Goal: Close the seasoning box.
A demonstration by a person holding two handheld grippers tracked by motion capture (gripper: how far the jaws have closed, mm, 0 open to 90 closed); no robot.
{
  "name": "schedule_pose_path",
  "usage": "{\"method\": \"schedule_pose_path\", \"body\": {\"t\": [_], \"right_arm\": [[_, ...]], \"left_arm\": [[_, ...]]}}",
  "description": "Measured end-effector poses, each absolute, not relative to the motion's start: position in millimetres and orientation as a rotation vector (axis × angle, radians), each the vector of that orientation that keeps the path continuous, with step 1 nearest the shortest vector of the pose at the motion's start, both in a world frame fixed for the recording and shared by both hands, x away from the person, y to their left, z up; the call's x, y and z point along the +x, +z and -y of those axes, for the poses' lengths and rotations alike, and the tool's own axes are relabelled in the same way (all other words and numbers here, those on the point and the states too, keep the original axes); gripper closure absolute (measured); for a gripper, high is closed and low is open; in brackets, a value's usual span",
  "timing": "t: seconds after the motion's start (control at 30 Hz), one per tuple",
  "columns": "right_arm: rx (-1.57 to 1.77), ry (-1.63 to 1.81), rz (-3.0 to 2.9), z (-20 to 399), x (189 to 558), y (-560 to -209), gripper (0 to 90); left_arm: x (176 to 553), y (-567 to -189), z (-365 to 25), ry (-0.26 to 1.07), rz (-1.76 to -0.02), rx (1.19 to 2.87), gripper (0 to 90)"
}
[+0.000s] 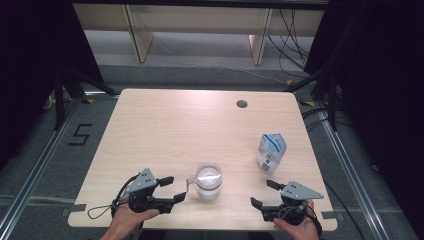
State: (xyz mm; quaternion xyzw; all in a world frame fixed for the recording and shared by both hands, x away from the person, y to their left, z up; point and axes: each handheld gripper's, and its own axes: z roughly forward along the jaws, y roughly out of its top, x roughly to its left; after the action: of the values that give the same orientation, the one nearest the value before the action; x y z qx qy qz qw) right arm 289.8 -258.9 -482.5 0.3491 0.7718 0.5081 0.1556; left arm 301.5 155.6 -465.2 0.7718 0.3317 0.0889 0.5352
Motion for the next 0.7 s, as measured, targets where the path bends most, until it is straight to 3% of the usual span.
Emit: {"method": "schedule_pose_path", "body": {"t": [0.7], "right_arm": [[1.026,1.421,-2.241,260,286,-482,16.1]], "left_arm": [[293,-482,-160,0.215,-0.816,1.913,24.3]]}}
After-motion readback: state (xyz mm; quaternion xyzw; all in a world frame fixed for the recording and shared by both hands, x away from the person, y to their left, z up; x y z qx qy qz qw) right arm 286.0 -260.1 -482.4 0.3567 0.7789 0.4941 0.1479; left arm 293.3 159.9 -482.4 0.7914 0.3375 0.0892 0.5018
